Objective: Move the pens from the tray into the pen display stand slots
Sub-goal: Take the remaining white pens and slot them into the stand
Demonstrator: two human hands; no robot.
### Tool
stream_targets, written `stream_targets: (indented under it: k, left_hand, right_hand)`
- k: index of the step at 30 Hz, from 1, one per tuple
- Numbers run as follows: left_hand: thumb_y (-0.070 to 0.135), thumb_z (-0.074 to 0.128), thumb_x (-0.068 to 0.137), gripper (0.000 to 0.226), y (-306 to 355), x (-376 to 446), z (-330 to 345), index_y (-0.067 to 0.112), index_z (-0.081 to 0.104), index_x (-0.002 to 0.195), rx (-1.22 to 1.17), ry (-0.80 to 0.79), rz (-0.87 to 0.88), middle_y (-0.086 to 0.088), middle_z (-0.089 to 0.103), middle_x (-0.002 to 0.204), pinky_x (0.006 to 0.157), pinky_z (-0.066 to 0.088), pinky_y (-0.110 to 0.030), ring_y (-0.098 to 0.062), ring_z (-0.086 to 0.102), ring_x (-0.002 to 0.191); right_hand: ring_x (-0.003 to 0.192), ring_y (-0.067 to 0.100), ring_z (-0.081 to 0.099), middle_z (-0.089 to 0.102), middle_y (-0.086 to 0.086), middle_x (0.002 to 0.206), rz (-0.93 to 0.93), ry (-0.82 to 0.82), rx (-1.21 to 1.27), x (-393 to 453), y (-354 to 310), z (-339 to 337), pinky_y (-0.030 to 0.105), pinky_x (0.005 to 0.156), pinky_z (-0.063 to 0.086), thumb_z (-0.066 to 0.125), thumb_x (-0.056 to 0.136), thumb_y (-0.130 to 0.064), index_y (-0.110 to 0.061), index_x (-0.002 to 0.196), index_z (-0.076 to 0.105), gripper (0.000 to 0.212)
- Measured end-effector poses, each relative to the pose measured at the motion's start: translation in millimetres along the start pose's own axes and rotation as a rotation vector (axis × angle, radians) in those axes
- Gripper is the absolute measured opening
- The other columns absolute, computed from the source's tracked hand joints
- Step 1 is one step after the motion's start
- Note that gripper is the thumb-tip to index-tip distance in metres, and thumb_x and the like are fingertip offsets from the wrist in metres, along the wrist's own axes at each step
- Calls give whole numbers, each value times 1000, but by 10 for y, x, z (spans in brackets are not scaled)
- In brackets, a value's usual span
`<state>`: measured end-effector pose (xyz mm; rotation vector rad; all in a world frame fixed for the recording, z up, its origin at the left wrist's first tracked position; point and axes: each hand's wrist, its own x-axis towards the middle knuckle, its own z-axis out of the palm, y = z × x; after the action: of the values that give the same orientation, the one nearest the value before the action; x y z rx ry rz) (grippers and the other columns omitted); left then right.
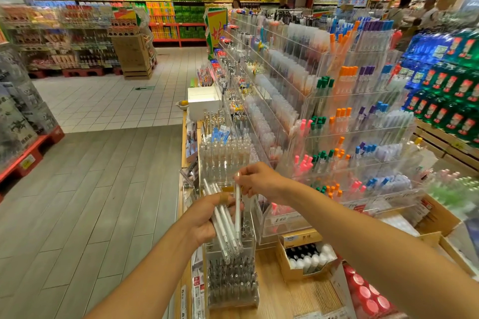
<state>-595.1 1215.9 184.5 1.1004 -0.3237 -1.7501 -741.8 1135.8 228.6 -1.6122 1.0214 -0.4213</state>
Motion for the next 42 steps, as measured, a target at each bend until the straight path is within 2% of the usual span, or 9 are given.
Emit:
stream_targets:
  k: [4,7,12,15,18,24,29,36,42]
  left_hand:
    - [-4,57,90,4,2,78,-80,-6,58,94,-13,129,-18,-19,65,68,49,58,-30,-21,65,51]
    - [-6,58,88,11,30,110,-153,-3,55,99,-38,183,-15,-18,63,67,52,58,-31,-21,63,51]
    - [-6,56,89,13,84,121,-176,-2,52,101,-28,199,-9,-19,62,65,51,57,-32,-22,62,52]
    - [-5,55,91,6,106,125,-177,-2,53,96,-24,209,-9,-17,60,61,48,57,-31,-21,60,48]
    - [-2,56,92,1,126,115,-178,-2,55,92,-24,205,-17,-15,59,59,45,56,-31,-20,59,45]
    - [3,61,92,3,166,123,-170,0,59,91,2,197,-9,-13,58,57,45,55,-31,-20,58,44]
    - [7,67,90,9,185,107,-160,0,61,88,34,171,-6,-13,56,58,46,55,-33,-23,56,46]
    - [6,67,90,11,169,72,-94,0,58,91,35,151,2,-13,53,63,47,54,-32,-22,54,49]
    - [6,67,90,12,154,-9,-37,0,57,87,33,111,2,-14,53,67,47,56,-32,-22,54,54]
  right_hand:
    - [70,16,58,60,8,83,-45,165,-14,46,-53,-214,23,62,50,48,101,-13,-10,94,56,11]
    - [70,17,57,60,8,84,-177,343,-81,120,-104,-385,24,59,50,46,101,-14,-17,95,52,9]
    - [82,28,61,61,10,88,-346,493,-297,240,-110,-509,40,71,51,42,103,-20,-14,102,49,9]
    - [84,26,59,60,7,91,-364,491,-434,284,-49,-497,35,70,48,42,103,-22,-11,105,50,14]
    - [84,25,58,59,6,91,-359,478,-500,314,3,-466,39,74,50,43,102,-22,-11,106,51,15]
    - [83,17,56,58,-3,91,-378,380,-612,381,91,-360,27,69,42,51,100,-22,-13,109,57,15]
    - [78,11,53,56,-8,86,-389,386,-658,425,86,-321,26,67,40,51,100,-26,-16,104,58,14]
    - [81,17,63,65,-1,89,-306,428,-539,408,110,-301,36,77,55,57,97,-26,-13,104,60,15]
    - [77,15,64,63,-2,81,-176,488,-391,385,195,-278,30,69,53,70,88,-25,-15,98,57,19]
